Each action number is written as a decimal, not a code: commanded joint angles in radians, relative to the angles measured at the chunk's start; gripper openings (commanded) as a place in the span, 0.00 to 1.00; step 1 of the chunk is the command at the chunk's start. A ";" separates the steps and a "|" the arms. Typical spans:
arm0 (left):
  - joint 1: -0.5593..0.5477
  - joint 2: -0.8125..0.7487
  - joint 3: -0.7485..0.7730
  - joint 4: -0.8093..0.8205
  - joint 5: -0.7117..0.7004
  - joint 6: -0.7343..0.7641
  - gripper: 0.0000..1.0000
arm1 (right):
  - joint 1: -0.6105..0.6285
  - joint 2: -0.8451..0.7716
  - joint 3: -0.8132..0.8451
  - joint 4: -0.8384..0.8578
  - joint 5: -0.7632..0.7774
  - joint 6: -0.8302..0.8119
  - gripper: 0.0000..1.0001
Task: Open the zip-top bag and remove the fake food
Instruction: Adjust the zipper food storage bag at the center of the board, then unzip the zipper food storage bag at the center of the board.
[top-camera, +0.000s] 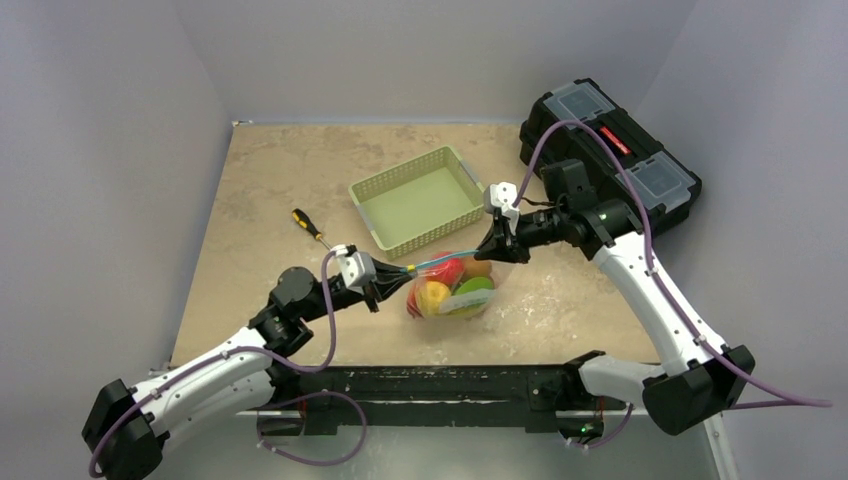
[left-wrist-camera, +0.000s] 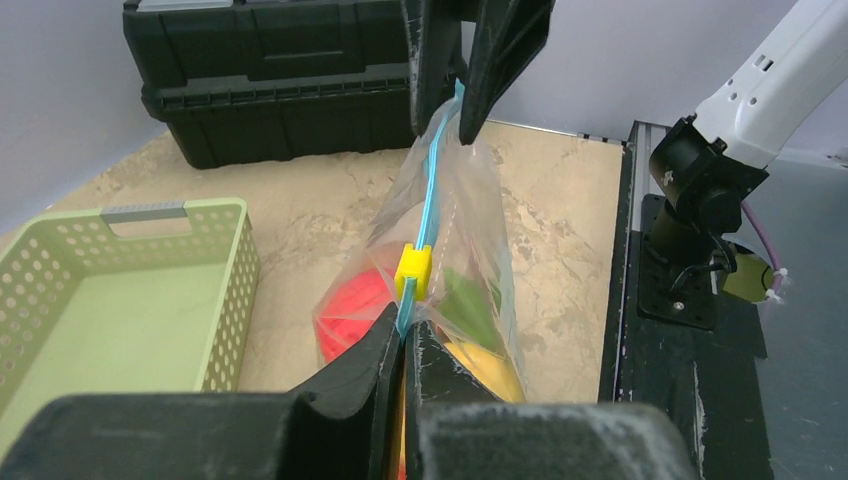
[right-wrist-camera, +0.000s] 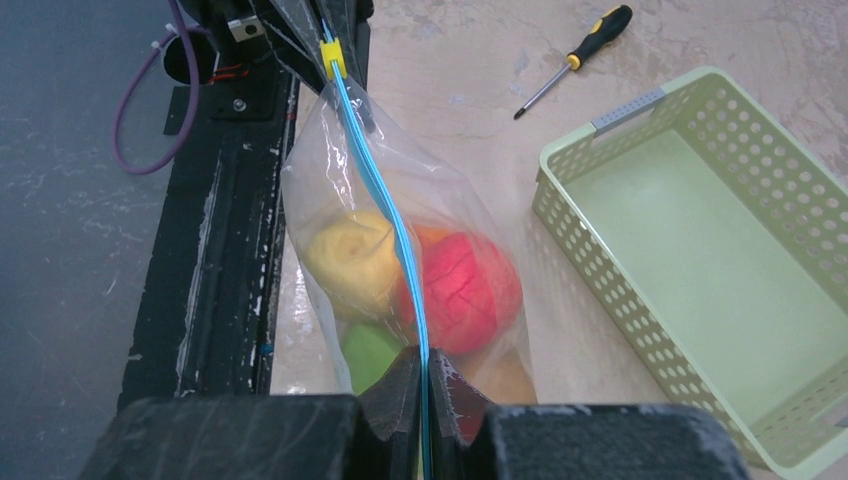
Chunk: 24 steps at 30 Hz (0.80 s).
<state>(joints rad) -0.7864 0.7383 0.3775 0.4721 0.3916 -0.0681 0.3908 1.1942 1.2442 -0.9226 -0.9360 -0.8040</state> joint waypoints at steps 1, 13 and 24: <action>0.000 0.015 0.115 -0.097 0.035 0.008 0.00 | 0.021 0.032 0.051 -0.068 -0.028 -0.067 0.38; -0.015 0.128 0.282 -0.263 0.070 -0.006 0.00 | 0.231 0.203 0.289 -0.081 -0.074 0.029 0.61; -0.024 0.130 0.302 -0.303 0.033 -0.011 0.00 | 0.329 0.251 0.332 -0.044 0.032 0.090 0.35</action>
<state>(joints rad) -0.8021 0.8738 0.6331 0.1616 0.4381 -0.0685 0.7094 1.4670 1.5391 -0.9947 -0.9379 -0.7551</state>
